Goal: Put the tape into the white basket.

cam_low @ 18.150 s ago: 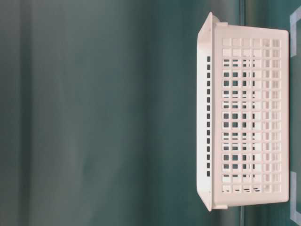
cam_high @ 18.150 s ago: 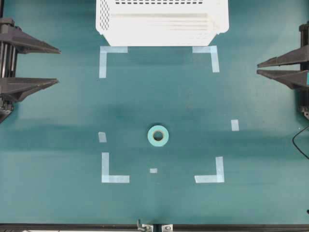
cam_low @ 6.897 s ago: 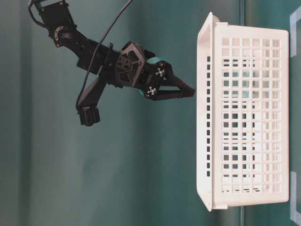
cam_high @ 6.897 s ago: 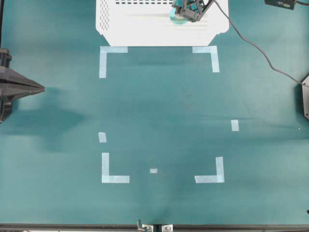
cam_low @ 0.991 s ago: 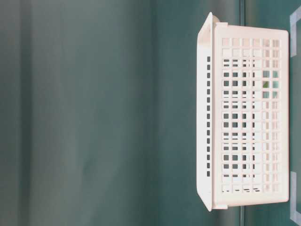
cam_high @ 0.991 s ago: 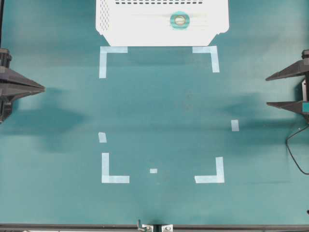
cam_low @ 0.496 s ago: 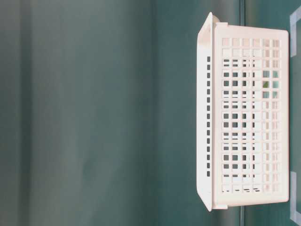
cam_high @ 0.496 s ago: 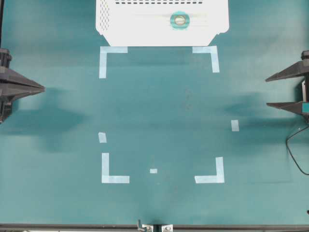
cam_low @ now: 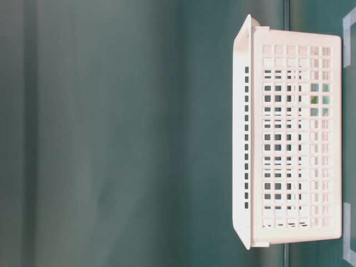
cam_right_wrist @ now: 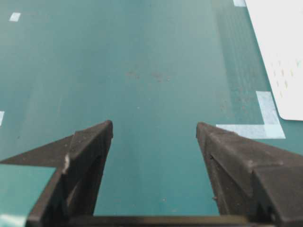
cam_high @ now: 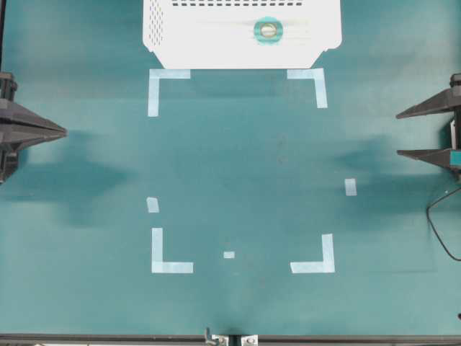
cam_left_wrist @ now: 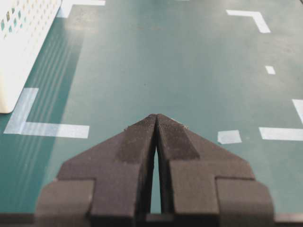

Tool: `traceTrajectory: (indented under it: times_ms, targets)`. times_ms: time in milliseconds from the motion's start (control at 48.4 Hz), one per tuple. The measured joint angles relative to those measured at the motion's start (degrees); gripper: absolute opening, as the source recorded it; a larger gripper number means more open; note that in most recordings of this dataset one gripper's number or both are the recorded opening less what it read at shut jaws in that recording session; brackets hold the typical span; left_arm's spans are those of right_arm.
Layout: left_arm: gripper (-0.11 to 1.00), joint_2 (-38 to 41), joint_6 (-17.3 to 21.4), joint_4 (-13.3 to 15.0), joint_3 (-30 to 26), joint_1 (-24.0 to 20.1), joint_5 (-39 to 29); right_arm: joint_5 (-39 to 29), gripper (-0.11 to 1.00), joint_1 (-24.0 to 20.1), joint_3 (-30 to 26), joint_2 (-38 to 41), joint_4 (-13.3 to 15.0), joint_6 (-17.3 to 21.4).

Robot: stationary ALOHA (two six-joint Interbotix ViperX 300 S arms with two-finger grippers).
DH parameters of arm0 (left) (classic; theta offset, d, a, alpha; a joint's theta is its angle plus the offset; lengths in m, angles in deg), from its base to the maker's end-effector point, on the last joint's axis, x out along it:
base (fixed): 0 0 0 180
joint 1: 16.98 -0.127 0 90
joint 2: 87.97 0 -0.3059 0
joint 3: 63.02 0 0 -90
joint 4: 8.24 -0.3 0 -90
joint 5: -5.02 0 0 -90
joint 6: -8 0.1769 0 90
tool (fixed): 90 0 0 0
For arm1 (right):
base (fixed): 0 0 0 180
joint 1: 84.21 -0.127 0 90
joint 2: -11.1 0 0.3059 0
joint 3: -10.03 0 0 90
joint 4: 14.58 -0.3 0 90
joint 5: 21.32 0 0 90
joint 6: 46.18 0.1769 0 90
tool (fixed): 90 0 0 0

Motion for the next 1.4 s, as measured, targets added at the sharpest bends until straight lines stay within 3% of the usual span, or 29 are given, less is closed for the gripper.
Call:
traceTrajectory:
  times_ms: [950,1239,1404]
  targets:
    - [-0.11,0.0,0.0,-0.1,0.0,0.0,0.0,4.7,0.79,0.0,2.9,0.0,0.1,-0.4]
    - [-0.11,0.0,0.0,0.0,0.0,-0.1,0.0,4.7,0.79,0.1,2.9,0.0,5.8,-0.5]
    - [-0.11,0.0,0.0,-0.1,0.0,0.0,0.0,4.7,0.79,0.1,3.0,0.0,6.3,-0.4]
